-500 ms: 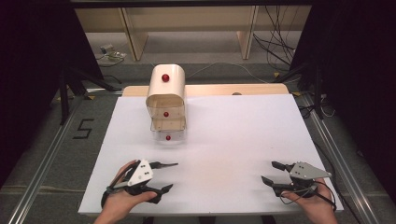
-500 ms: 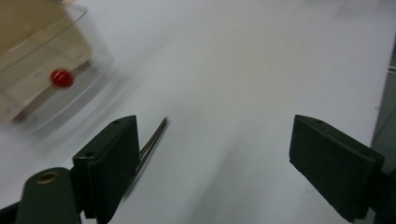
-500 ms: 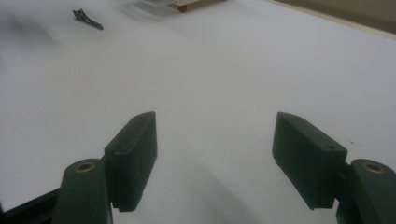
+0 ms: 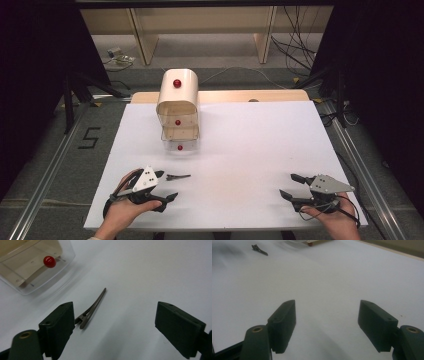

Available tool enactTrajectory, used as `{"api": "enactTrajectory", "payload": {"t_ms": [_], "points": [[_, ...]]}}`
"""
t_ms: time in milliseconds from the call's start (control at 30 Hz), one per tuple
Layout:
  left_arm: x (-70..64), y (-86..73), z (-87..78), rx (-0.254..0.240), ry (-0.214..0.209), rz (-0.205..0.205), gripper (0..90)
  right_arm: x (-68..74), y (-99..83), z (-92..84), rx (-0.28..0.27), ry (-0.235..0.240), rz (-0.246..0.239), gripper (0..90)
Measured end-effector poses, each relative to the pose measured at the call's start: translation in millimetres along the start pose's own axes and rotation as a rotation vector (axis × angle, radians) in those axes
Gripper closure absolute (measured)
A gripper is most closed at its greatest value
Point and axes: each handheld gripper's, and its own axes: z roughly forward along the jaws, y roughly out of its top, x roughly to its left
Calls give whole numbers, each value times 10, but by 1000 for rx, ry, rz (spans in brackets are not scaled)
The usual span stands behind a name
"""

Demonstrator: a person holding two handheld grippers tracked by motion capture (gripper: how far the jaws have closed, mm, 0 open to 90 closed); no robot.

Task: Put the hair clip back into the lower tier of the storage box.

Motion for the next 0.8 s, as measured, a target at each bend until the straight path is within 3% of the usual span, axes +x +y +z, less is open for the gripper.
{"api": "enactTrajectory", "payload": {"t_ms": [100, 533, 800], "points": [[62, 6, 32, -12, 3, 3, 215, 5, 3, 12, 0, 7, -8, 315], [310, 4, 308, 75, -7, 22, 350, -1, -6, 22, 5, 4, -6, 314], [382, -27, 441, 137, -53, 31, 496, -1, -13, 12, 15, -3, -5, 314]]}}
